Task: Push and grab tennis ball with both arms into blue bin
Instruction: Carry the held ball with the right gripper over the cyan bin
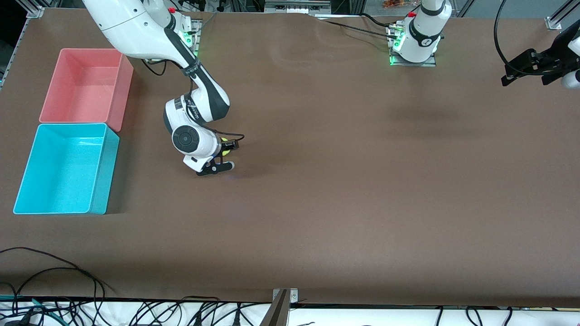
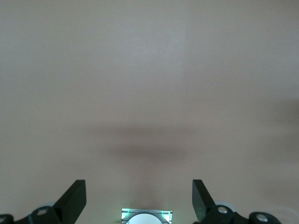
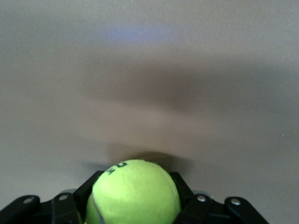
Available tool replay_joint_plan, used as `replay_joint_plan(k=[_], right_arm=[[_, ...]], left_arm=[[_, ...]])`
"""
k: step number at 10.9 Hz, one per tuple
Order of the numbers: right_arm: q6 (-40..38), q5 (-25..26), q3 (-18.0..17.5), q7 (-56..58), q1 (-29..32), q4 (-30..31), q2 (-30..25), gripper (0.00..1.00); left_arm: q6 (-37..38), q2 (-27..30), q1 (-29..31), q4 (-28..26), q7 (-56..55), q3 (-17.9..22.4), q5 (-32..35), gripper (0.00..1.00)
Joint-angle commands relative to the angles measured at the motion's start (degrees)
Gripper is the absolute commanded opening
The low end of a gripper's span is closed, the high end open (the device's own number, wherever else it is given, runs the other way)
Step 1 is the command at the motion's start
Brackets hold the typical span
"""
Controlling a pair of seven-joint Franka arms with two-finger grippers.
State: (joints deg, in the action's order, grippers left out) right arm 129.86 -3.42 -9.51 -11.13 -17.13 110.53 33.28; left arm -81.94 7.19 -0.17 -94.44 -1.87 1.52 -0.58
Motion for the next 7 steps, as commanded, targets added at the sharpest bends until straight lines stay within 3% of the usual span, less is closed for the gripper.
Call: replay_joint_plan(k=[1,4,7], right_arm=[[-3.5,0.3,0.0,-0.5,-0.1,-3.2,-1.2,0.2],[-14.9,0.8,1.0,0.0,0.6,-11.0,-2.0,0.2],[-23.7,4.2,6.2,5.7,0.6,-16.5,-4.2,0.2]], left_arm=[[1.0,-1.2,-0.3,3.0,-0.2,0.0,0.1,1.0],[1.0,-1.2,-0.2,3.0,-0.2,0.1,0.1,1.0],[1.0,-1.2,-0.3,3.0,-0.2,0.0,0.1,1.0]])
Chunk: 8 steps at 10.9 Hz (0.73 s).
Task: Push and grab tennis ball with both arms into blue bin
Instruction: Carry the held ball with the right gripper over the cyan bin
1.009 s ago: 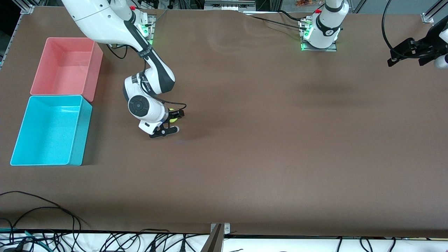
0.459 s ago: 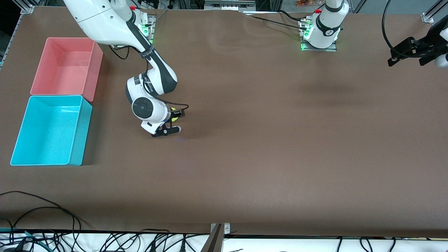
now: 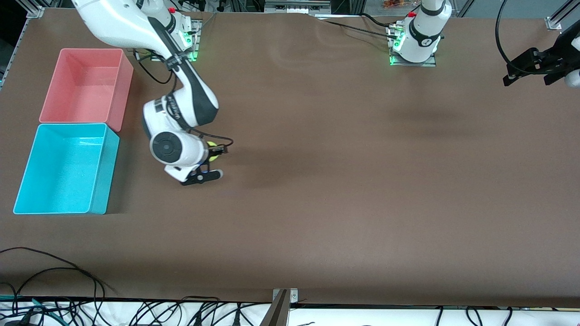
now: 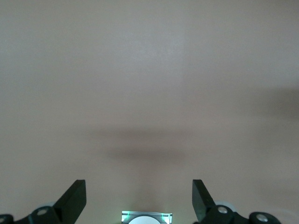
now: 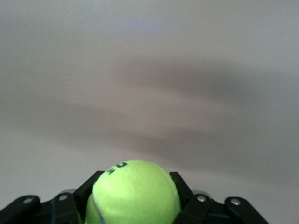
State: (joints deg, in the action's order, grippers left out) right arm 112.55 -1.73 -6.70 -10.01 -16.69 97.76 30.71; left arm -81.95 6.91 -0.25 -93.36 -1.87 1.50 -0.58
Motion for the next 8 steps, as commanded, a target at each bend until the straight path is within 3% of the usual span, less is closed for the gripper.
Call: replay_joint_plan(k=[1,5,8], right_arm=[[-9.0,4.0,6.0,8.2,0.2,-4.7,-2.8,0.21],[-15.1,5.0,19.1,23.9,0.3,-3.5,-6.7,0.2],[-14.2,5.2,24.9,27.1,0.3,4.9,-14.6,0.2]], left_arm=[[1.0,-0.9,-0.2,2.0,-0.2,0.1,0.0,1.0],[1.0,-0.9,-0.2,2.0,-0.2,0.1,-0.1,1.0],[1.0,-0.9,-0.2,2.0,-0.2,0.1,-0.1,1.0]])
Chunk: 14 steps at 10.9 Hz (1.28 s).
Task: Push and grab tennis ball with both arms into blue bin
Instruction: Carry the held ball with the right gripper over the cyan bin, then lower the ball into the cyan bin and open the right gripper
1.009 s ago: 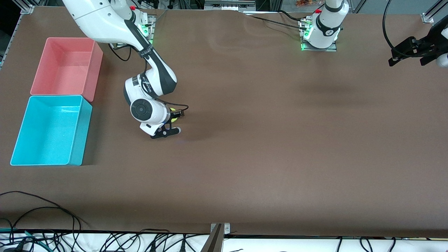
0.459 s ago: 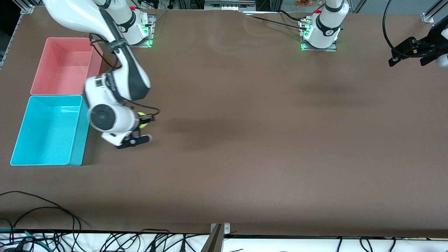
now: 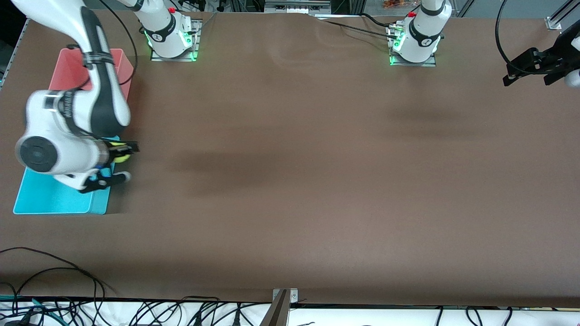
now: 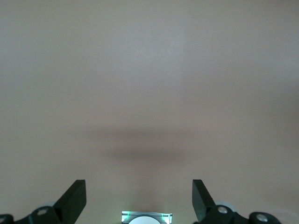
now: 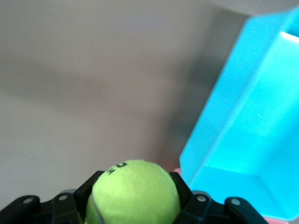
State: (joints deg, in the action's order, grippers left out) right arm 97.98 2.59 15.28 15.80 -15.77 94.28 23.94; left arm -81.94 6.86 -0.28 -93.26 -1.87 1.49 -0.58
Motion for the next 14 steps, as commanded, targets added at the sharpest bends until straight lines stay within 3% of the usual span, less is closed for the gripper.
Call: replay_joint_plan(k=[1,3,6,8,11,14], right_arm=[[2.9,0.9,4.8,1.3,-0.7,13.5,-11.2,0.2],[13.8,2.4,8.2,2.0,-0.7,24.7,-16.9,0.2],[24.8,3.4,15.4,10.8,-0.7,32.3,-17.3,0.2],[29.4,2.9,18.1,15.8,-0.2,33.5,-15.4,0.2],[33.8,1.9,18.1,19.3,2.1,33.5,-11.3,0.19],[37.9,-3.9,18.1,24.4,3.2,33.3,-6.8,0.2]], left_arm=[[1.0,-0.9,-0.2,1.9,-0.2,0.1,-0.1,1.0],[1.0,-0.9,-0.2,1.9,-0.2,0.1,-0.2,1.0],[1.0,-0.9,-0.2,1.9,-0.2,0.1,-0.2,1.0],[1.0,-0.9,-0.2,1.9,-0.2,0.1,-0.2,1.0],[1.0,-0.9,-0.2,1.9,-0.2,0.1,-0.2,1.0],[1.0,-0.9,-0.2,1.9,-0.2,0.1,-0.2,1.0]])
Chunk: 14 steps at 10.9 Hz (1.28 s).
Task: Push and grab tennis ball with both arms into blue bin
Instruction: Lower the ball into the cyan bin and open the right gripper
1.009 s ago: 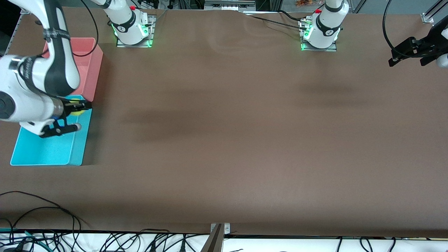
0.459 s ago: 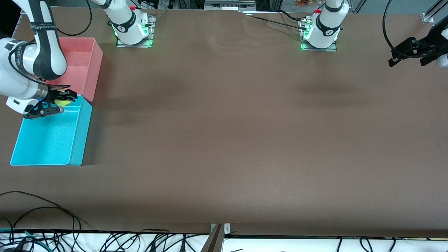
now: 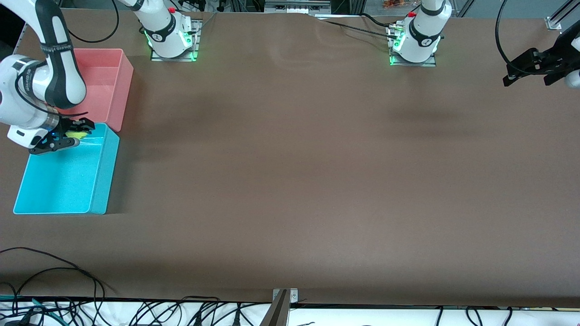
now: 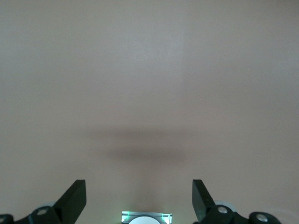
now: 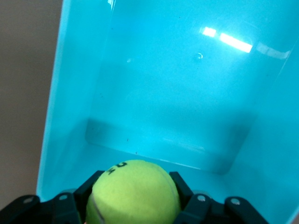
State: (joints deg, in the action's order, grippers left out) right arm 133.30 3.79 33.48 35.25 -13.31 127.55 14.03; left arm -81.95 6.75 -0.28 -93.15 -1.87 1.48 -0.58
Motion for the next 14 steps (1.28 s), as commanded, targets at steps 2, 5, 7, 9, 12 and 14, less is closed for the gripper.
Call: replay_joint_plan(k=[2,5,7,9,12,14], right_arm=[[2.7,-9.3,-0.1,8.2,1.0,-0.9,5.1,0.2],[2.7,-9.9,-0.2,8.6,1.0,-1.4,6.3,0.54],[2.5,-9.9,-0.2,8.7,1.0,-1.8,6.2,0.75],[2.5,-9.9,-0.2,8.7,1.0,-1.9,6.2,0.78],[2.1,-9.9,-0.2,8.6,0.9,-2.7,6.1,0.9],[0.6,-9.9,-0.3,8.6,0.8,-4.6,5.6,0.92]], left_arm=[[1.0,-0.8,-0.2,1.8,-0.2,0.1,-0.2,1.0],[1.0,-0.8,-0.2,1.8,-0.2,0.1,-0.3,1.0],[1.0,-0.8,-0.2,1.8,-0.2,0.1,-0.3,1.0],[1.0,-0.8,-0.2,1.8,-0.2,0.1,-0.3,1.0],[1.0,-0.8,-0.2,1.8,-0.2,0.1,-0.3,1.0],[1.0,-0.8,-0.2,1.8,-0.2,0.1,-0.3,1.0]])
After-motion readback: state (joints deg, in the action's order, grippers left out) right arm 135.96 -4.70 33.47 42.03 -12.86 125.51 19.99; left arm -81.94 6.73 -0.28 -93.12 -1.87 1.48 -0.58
